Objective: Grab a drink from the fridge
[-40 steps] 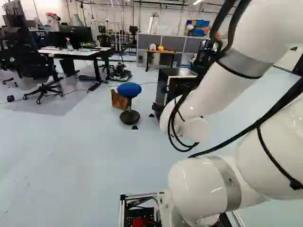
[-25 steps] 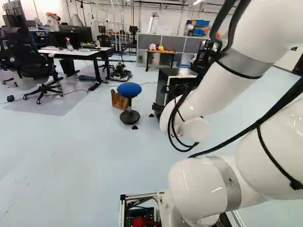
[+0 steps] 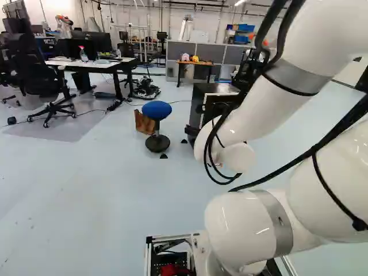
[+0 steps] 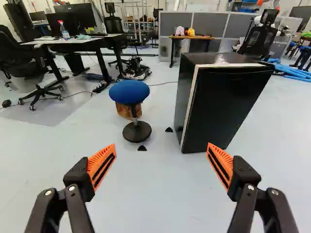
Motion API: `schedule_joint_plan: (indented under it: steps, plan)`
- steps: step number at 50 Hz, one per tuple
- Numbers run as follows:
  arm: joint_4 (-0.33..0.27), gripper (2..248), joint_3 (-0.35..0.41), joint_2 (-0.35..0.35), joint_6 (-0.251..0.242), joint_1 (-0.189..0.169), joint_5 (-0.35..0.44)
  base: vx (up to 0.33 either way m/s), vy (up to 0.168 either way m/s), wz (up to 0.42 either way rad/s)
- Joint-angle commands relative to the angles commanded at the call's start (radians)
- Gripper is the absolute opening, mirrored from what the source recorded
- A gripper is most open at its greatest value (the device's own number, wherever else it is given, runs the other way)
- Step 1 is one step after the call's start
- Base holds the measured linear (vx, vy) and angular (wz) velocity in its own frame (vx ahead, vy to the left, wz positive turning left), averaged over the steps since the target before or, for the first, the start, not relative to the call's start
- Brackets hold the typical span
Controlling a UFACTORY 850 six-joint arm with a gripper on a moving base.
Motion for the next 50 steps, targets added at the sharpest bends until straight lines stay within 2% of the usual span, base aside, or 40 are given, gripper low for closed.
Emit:
schedule_joint_plan:
  steps: [25, 50]
  plan:
    - [0.000, 247, 0.000, 0.000, 0.000, 0.000, 0.000, 0.120, -0.012, 0.003]
    - [0.000, 247, 0.000, 0.000, 0.000, 0.000, 0.000, 0.123, -0.067, 0.009]
